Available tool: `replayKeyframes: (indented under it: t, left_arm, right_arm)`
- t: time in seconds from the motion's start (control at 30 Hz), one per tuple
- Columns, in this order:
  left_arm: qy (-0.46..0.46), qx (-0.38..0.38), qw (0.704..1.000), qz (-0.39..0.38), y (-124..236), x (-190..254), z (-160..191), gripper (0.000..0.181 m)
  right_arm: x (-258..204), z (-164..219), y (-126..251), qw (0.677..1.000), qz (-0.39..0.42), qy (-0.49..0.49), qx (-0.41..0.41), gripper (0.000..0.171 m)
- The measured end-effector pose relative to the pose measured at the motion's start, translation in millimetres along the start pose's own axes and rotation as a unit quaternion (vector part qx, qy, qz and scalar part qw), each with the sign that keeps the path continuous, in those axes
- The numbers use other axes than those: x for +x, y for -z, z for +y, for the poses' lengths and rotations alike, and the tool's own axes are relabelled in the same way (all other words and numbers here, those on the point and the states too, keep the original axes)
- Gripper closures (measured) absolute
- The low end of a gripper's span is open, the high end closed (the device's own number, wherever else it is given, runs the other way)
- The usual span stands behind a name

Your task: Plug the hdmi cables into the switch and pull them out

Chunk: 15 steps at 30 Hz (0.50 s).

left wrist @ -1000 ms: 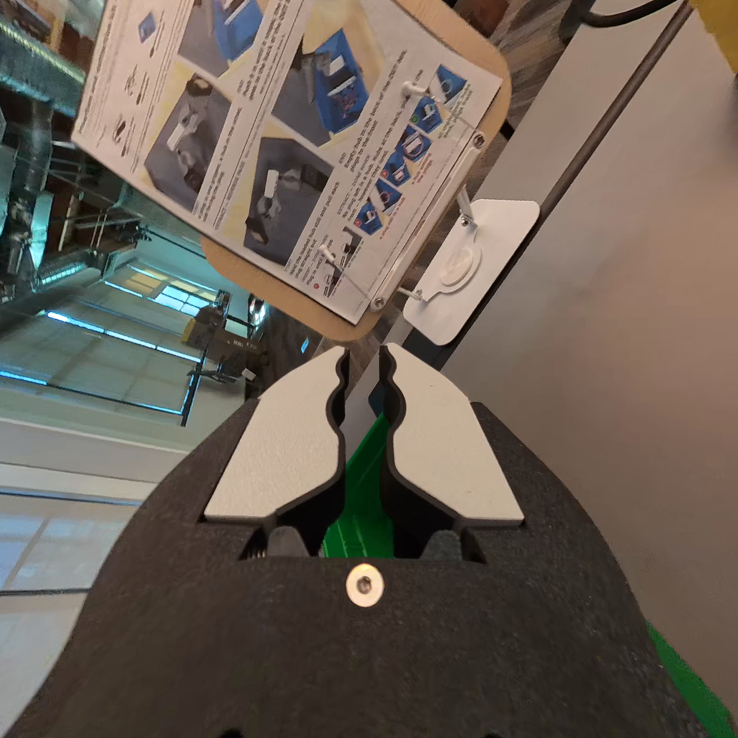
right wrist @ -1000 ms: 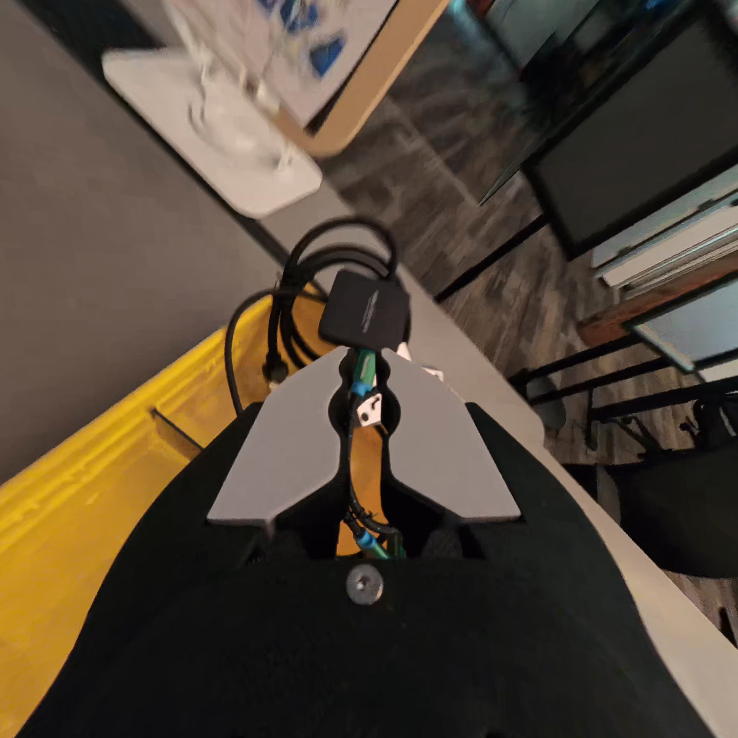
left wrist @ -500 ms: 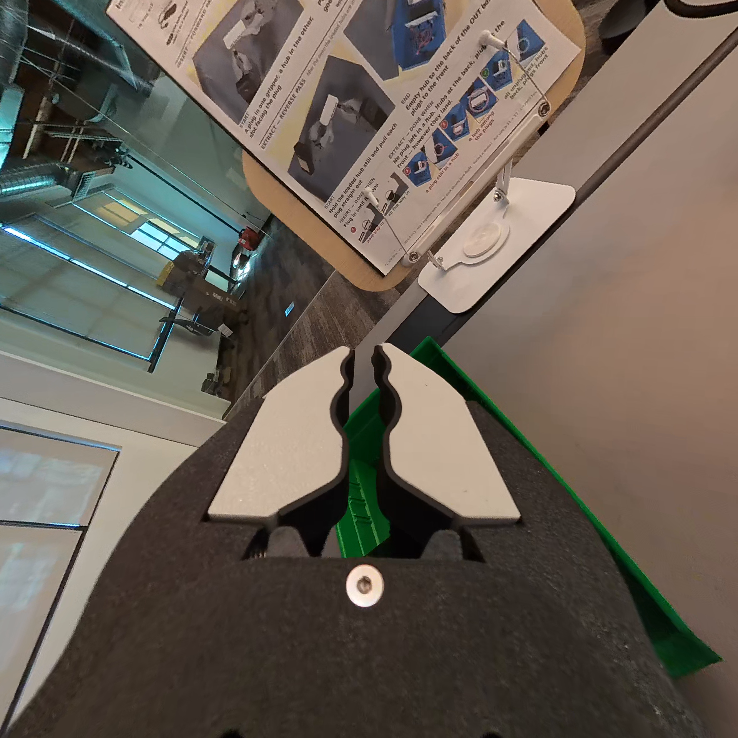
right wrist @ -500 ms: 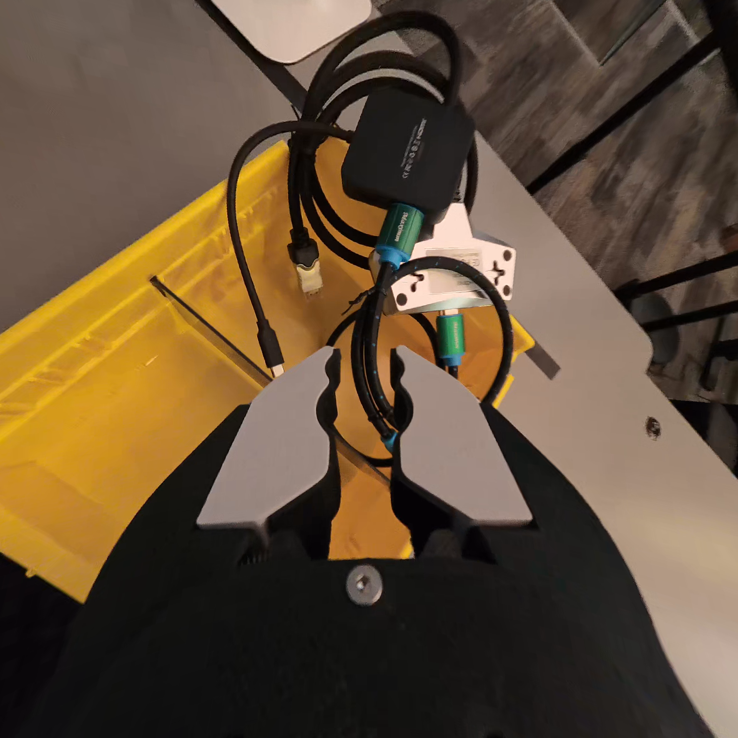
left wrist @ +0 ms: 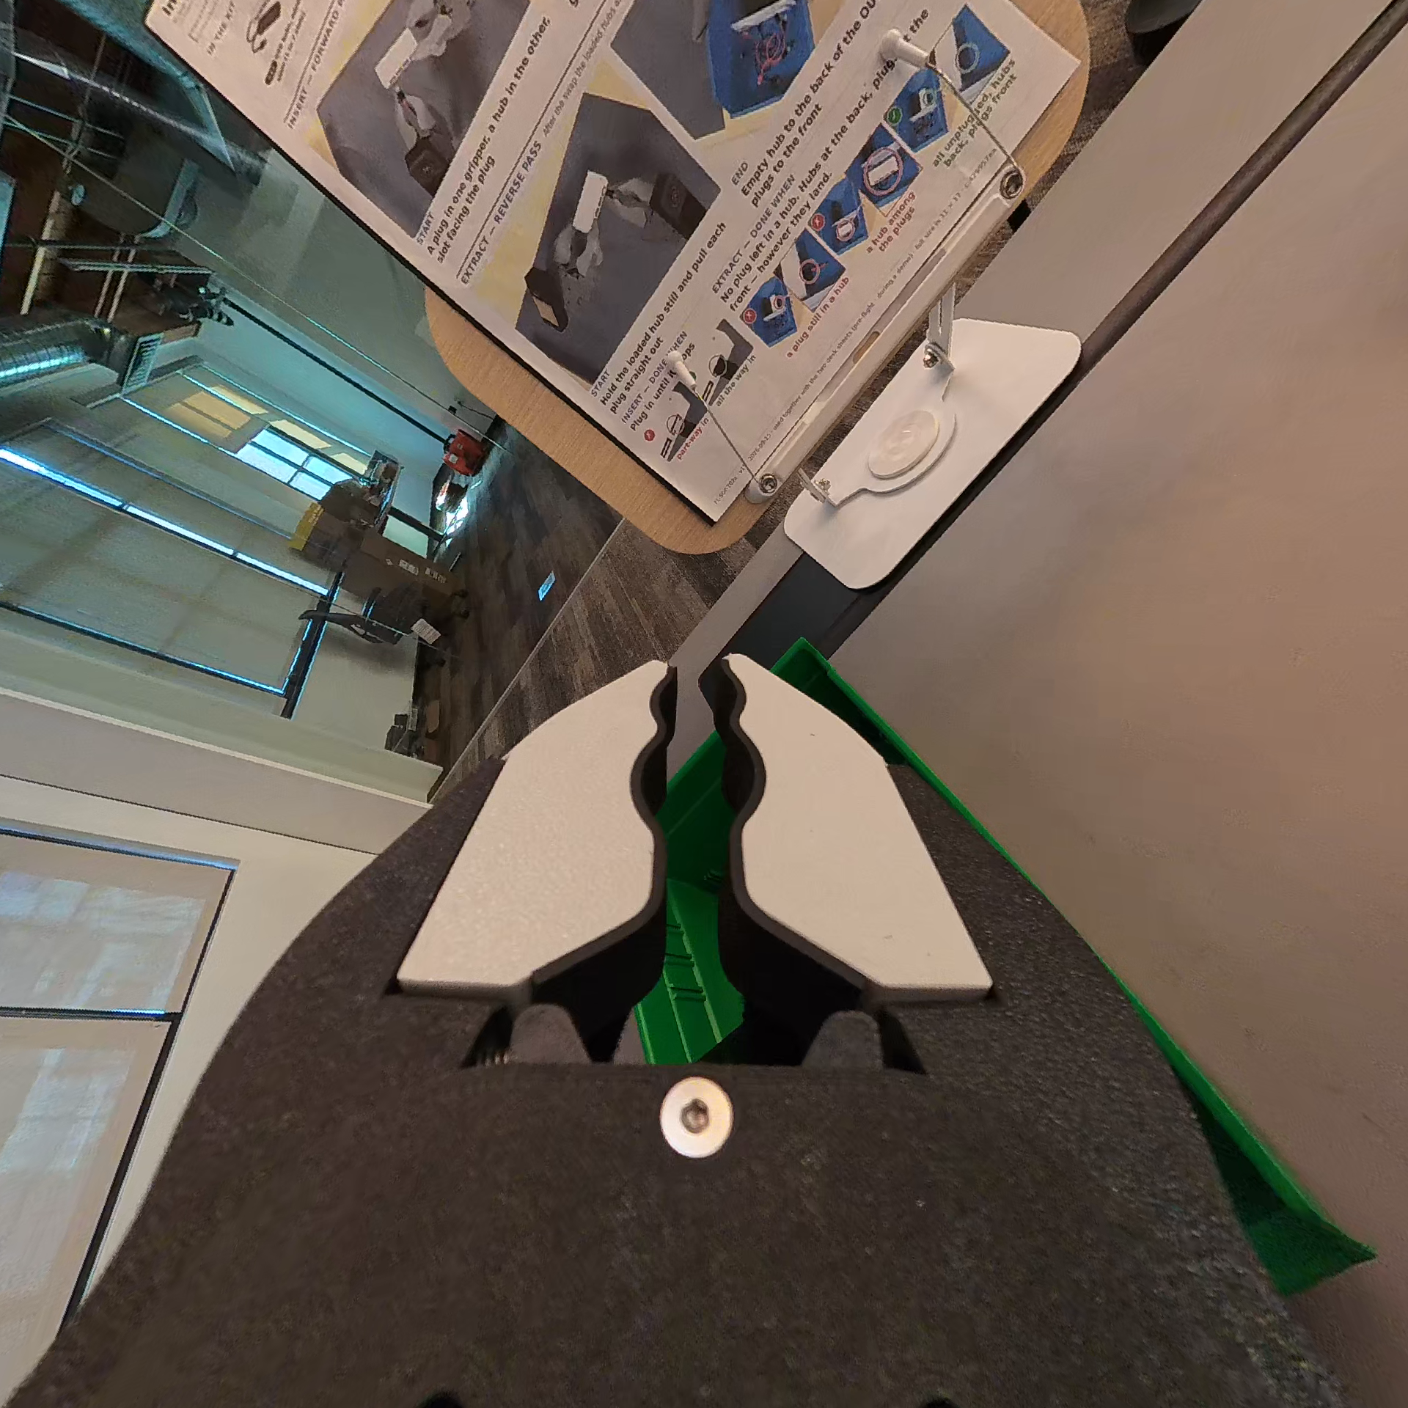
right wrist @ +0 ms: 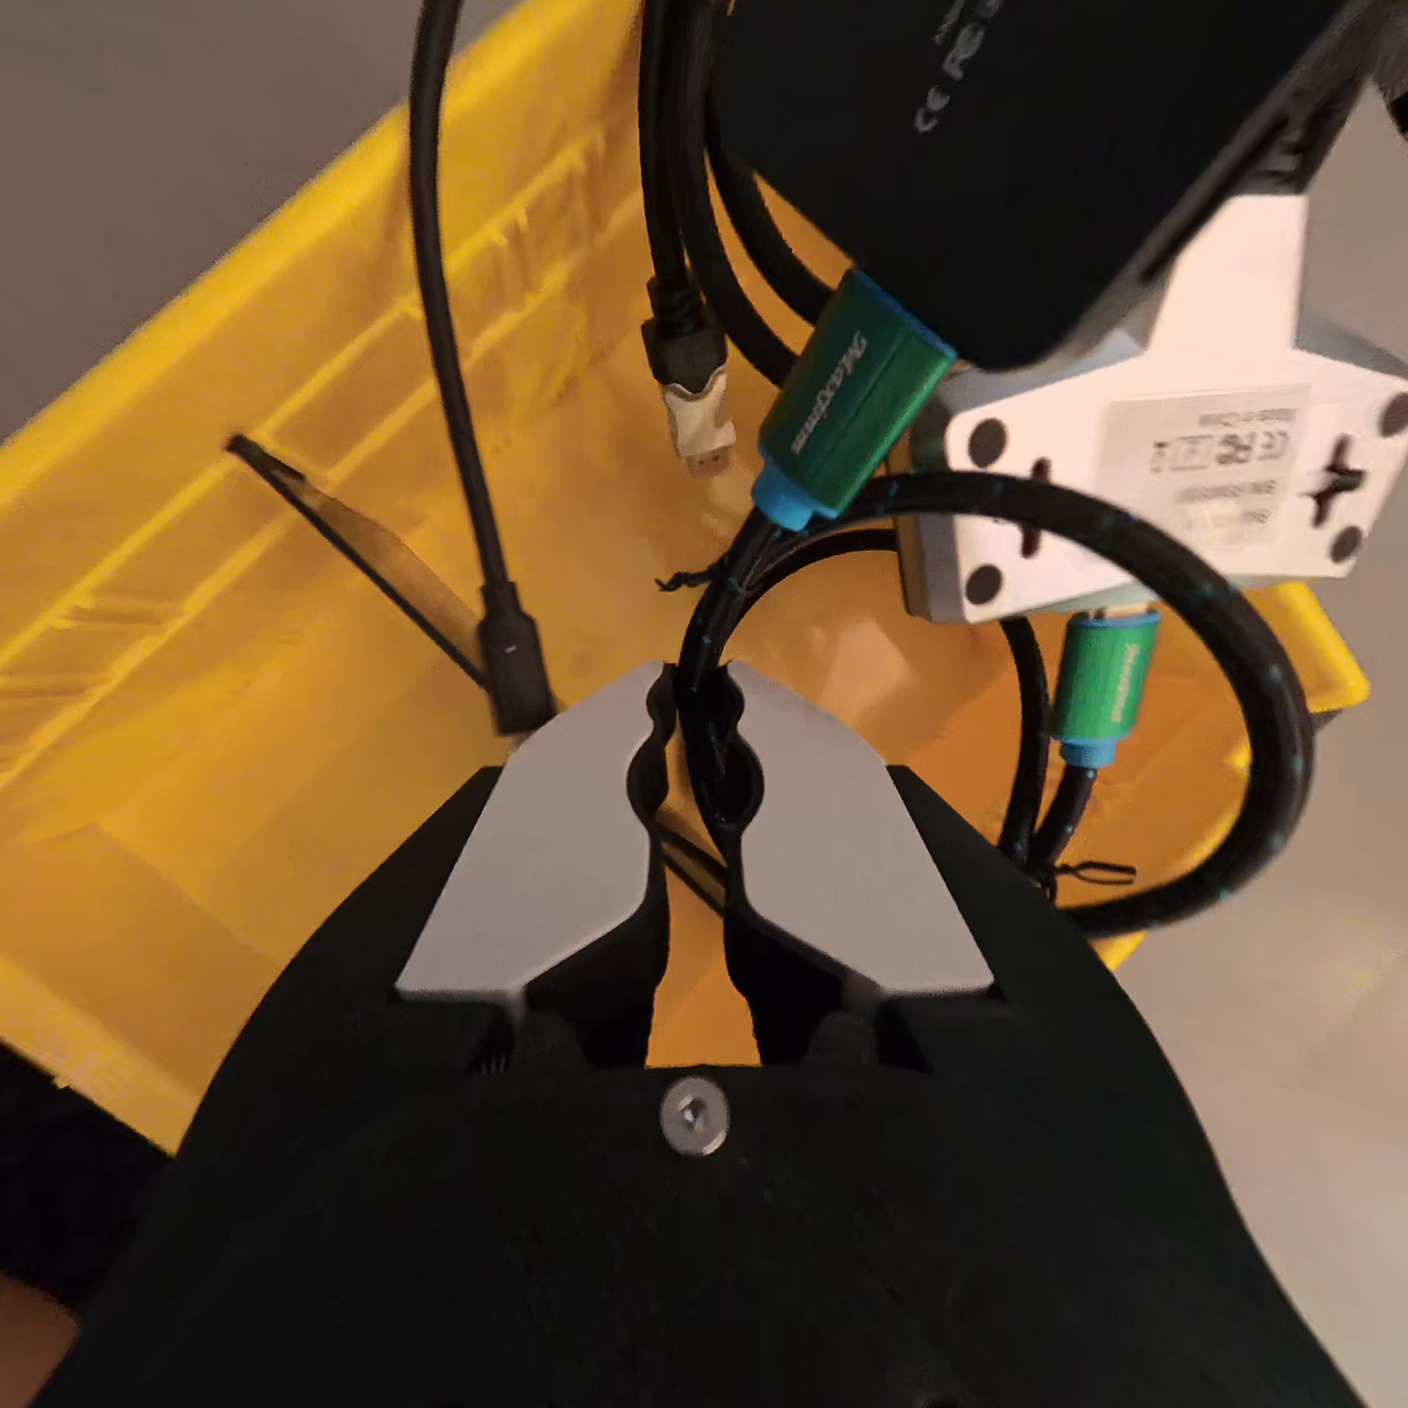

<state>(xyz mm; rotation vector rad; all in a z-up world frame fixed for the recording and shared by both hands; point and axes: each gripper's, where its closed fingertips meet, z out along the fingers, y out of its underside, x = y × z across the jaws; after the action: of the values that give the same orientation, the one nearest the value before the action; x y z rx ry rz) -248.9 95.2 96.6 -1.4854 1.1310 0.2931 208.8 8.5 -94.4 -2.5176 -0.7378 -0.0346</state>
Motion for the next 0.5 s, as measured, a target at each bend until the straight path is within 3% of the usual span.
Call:
replayKeyframes:
  t: [0.5]
  left_arm:
    - [-0.006,0.004,1.000,0.001,1,2,-3,0.173]
  right_arm:
    - [11,10,22,0.996,0.071,0.003,-0.061,0.161]
